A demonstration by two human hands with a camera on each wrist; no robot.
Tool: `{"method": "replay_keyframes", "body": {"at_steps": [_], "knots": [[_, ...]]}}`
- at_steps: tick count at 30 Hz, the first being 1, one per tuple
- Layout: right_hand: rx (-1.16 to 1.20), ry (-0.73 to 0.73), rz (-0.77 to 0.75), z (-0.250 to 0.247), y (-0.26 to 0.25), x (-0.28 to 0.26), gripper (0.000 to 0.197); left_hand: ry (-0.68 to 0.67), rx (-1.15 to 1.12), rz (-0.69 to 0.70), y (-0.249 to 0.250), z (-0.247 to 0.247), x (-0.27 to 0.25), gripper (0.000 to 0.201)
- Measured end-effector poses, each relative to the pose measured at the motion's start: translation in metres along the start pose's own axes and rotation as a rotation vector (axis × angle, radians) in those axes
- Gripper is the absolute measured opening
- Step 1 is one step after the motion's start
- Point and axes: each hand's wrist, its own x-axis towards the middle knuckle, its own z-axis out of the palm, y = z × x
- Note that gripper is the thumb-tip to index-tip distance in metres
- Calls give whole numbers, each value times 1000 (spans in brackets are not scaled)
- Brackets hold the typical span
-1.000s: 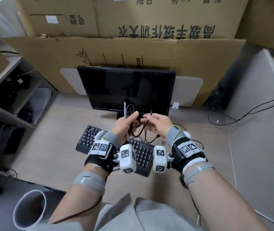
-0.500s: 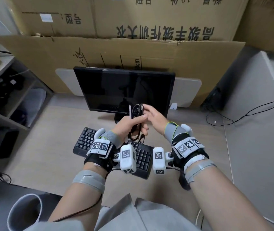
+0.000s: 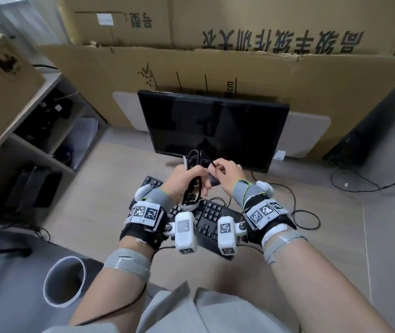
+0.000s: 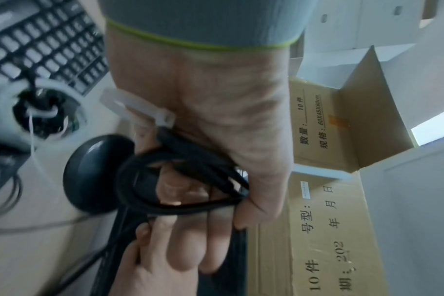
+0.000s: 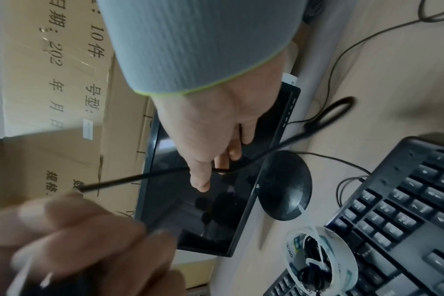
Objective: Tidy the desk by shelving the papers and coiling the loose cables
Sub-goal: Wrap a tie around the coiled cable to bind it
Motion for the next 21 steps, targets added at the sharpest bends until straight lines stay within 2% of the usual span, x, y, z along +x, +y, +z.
{"method": "replay_keyframes", "body": {"at_steps": [4, 6, 7, 10, 11, 14, 17, 19, 21], "knots": [[309, -151, 41, 18, -8, -3, 9, 421, 144, 59, -20, -31, 10, 28], [365, -253, 76, 23, -18, -6, 24, 539, 228, 36, -29, -41, 19, 33], [389, -316, 97, 27, -24, -7, 28, 517, 179, 21, -32, -45, 23, 33], [352, -423, 127, 34, -42, -6, 23, 329, -150, 37, -29, -44, 29, 23], [301, -429, 116, 36, -46, -5, 22, 310, -144, 66, -25, -43, 31, 24], [143, -474, 58, 42, -54, -5, 15, 420, 25, 166, -23, -52, 46, 31], [123, -537, 102, 41, -50, -6, 30, 498, 189, 224, -28, -73, 61, 40], [201, -487, 76, 35, -46, -7, 26, 529, 296, 206, -29, -82, 64, 41], [132, -370, -10, 27, -46, -6, 25, 509, 402, 176, -33, -88, 65, 33]]}}
